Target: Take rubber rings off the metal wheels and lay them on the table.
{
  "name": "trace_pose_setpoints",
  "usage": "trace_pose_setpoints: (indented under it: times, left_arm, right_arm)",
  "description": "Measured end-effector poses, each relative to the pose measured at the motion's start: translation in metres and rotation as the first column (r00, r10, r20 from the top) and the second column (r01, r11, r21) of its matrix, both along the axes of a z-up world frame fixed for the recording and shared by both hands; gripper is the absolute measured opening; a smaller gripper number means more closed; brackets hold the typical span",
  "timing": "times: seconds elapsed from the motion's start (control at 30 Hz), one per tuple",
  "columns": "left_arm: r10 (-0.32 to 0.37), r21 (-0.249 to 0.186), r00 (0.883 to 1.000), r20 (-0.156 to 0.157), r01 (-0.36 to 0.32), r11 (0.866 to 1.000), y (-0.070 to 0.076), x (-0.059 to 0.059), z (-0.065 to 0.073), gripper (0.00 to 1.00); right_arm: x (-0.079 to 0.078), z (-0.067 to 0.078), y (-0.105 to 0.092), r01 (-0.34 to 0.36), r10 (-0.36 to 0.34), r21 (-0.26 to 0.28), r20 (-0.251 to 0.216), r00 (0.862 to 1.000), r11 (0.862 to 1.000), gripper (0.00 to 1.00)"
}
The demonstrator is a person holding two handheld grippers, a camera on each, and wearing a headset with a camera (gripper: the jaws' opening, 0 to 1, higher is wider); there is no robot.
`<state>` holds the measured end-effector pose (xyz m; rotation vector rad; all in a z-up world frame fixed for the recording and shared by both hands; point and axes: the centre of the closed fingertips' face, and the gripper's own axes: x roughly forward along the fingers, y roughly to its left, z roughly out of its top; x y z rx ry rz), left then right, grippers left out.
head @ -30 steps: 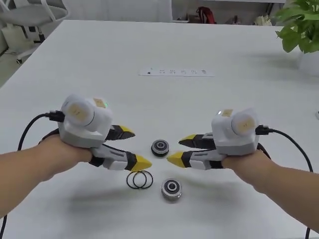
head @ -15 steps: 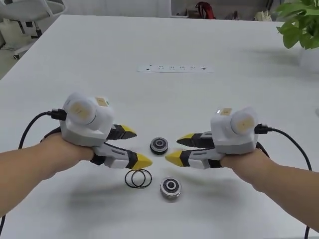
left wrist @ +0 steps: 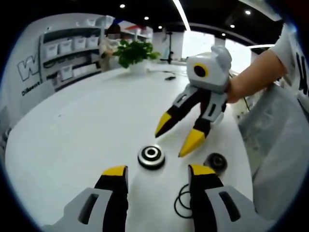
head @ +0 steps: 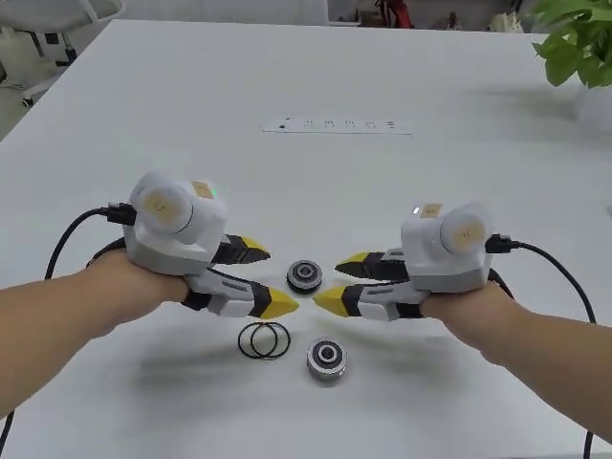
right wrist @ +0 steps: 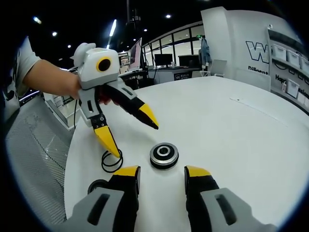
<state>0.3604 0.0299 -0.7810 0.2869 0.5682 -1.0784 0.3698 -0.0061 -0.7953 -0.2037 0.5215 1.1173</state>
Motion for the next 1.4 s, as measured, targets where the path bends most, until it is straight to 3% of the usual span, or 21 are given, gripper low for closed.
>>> trace_pose_setpoints:
  times: [0.23, 0.8, 1.1, 1.4]
  left_arm:
    - [-0.002, -0.009, 1.000, 0.001, 0.002, 1.000, -0.005, 0.003, 0.002, 0.47]
    - [-0.032, 0.012, 0.999, 0.014, 0.032, 0.999, -0.016, 0.008, 0.000, 0.36]
    - [-0.028, 0.012, 1.000, 0.006, 0.027, 1.000, -0.020, 0.012, -0.001, 0.27]
    - [-0.026, 0.026, 1.000, -0.011, 0.027, 0.999, -0.024, 0.013, -0.007, 0.24]
  right_arm:
    - [0.000, -0.002, 0.000, 0.000, 0.000, 0.000, -0.003, 1.000, 1.000, 0.34]
    - [0.001, -0.003, -0.002, 0.007, -0.007, 0.004, 0.000, 1.000, 1.000, 0.33]
    - [-0.001, -0.005, -0.001, 0.003, -0.003, 0.002, -0.004, 1.000, 1.000, 0.33]
    - [-0.002, -0.007, -0.002, -0.001, 0.001, -0.001, -0.003, 1.000, 1.000, 0.33]
